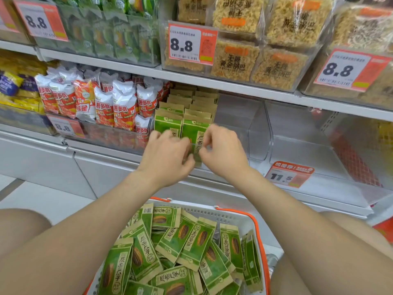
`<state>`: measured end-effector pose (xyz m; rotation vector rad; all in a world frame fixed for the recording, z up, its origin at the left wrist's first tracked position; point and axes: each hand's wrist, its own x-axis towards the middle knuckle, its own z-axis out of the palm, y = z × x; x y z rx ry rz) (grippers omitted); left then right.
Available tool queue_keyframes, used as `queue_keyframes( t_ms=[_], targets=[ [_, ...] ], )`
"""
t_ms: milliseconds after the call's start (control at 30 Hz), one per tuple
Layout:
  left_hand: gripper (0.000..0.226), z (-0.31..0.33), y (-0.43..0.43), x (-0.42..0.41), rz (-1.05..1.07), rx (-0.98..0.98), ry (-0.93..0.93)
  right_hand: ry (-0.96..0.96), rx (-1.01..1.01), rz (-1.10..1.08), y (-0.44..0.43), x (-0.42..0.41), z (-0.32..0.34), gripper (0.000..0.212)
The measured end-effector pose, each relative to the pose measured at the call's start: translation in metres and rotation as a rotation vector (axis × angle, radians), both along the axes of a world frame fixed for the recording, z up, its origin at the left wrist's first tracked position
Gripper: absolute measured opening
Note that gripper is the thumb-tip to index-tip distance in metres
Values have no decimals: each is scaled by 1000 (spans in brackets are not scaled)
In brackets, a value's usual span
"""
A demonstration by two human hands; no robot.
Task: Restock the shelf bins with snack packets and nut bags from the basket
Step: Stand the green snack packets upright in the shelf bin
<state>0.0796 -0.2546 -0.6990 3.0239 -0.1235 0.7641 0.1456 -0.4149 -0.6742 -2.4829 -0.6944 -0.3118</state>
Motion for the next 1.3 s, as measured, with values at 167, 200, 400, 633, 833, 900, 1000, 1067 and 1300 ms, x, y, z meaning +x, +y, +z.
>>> queue_keyframes(
  t_ms=[167, 200, 400, 633, 833, 900, 1000, 1067, 1300],
  targets=[
    [26, -53, -15, -13, -37, 61, 798, 289, -689, 267, -10, -38, -24, 22],
    [27, -66, -17, -16, -57, 79, 947, 314, -864, 330, -14, -46, -31, 27],
    [38, -133, -33, -32, -129, 282, 1348, 402, -1202, 505, -11, -86, -65, 28],
    [45, -151, -35, -52, -105, 421, 1434, 435, -1183, 584, 0, -93, -64, 33],
    [28, -151, -37, -60, -185, 455, 1380, 433, -1187, 626, 9, -95, -65, 29],
    [18, -143, -36, -58, -169, 388, 1376, 449, -1189, 618, 11, -95, -63, 18],
    [9, -133, -22, -45, -119, 150, 1303, 437, -1222, 568, 13, -92, -58, 13],
    [11, -124, -13, -35, -116, -48, 1237, 434, -1203, 537, 13, -89, -52, 18],
    [18, -87, -4, -12, -96, -638, 945, 390, -975, 315, 6, -69, -12, 16]
  ],
)
